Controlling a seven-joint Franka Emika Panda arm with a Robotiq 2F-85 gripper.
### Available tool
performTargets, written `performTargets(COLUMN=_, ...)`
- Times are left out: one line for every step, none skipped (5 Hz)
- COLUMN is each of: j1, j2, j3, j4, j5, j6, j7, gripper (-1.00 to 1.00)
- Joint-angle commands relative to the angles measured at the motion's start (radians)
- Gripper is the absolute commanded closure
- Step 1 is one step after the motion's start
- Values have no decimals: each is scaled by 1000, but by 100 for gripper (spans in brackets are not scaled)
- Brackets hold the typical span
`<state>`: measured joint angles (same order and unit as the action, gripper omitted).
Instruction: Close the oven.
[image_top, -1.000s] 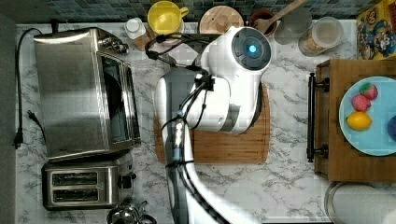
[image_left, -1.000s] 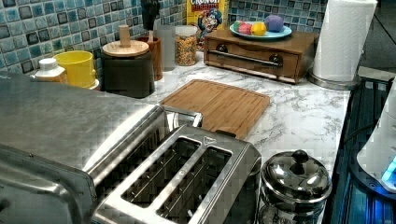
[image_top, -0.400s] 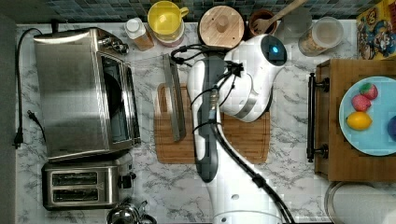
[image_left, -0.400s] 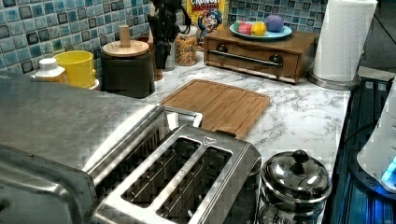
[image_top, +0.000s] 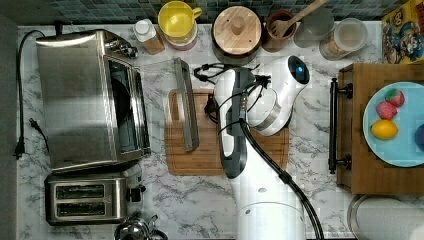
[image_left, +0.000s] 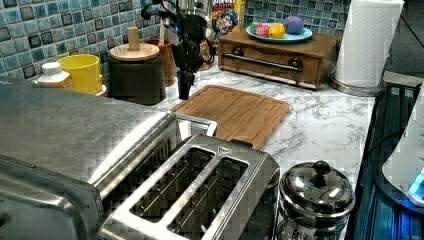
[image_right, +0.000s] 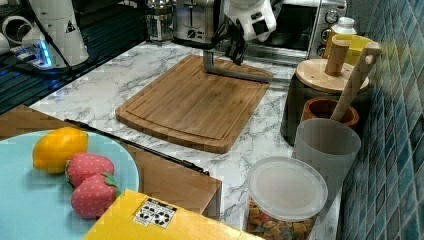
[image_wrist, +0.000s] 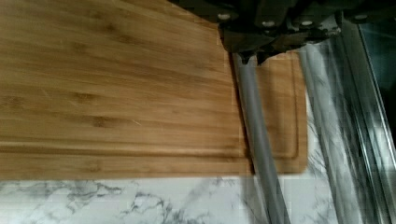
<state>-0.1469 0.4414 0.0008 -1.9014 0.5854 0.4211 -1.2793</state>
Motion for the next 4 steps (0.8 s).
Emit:
performTargets(j1=-6, j2=-3, j3=75, j4=17, j5=159, j6=88, j7=-247, gripper=100)
performTargets(j1=-12, j2=51, j3=108, j4=48, j5=146, j6=103, j7=-230, gripper=100)
performTargets(j1=-18, j2=44, j3=123, j4=43, j5=194, j6=128, j7=-243, gripper=100)
performTargets(j1=-33, j2=57, j3=142, j4=66, j5=179, j6=121, j7=-210, gripper=100)
